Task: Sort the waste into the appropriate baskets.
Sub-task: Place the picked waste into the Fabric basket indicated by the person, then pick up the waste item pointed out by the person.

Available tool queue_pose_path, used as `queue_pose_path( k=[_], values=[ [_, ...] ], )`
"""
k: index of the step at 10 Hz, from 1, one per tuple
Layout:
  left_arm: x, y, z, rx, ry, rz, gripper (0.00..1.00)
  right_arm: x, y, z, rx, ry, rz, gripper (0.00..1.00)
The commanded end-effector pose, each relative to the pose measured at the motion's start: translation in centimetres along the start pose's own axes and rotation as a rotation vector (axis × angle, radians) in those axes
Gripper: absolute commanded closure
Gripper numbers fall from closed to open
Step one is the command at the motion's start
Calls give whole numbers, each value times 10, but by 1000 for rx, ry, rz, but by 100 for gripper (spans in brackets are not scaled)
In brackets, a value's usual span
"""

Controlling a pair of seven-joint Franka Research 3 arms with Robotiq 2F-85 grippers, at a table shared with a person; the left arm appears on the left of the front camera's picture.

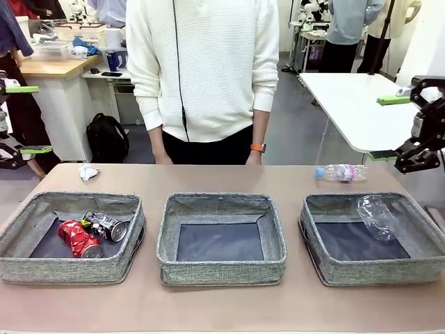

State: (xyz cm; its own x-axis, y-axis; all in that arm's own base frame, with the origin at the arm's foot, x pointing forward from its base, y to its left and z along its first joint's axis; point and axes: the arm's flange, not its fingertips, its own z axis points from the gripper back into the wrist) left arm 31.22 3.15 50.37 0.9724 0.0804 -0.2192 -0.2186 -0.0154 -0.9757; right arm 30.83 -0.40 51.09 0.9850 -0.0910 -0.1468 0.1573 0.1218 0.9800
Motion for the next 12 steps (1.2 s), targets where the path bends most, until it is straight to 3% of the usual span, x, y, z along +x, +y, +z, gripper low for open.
queue_pose_path(
  k=[1, 12],
  values=[
    [-1, -2, 1, -22, 6, -27, 0, 2, 2, -2, 26, 0, 25, 0],
    [-1, -2, 1, -22, 6, -27, 0, 2, 2, -2, 26, 0, 25, 0]
  ],
)
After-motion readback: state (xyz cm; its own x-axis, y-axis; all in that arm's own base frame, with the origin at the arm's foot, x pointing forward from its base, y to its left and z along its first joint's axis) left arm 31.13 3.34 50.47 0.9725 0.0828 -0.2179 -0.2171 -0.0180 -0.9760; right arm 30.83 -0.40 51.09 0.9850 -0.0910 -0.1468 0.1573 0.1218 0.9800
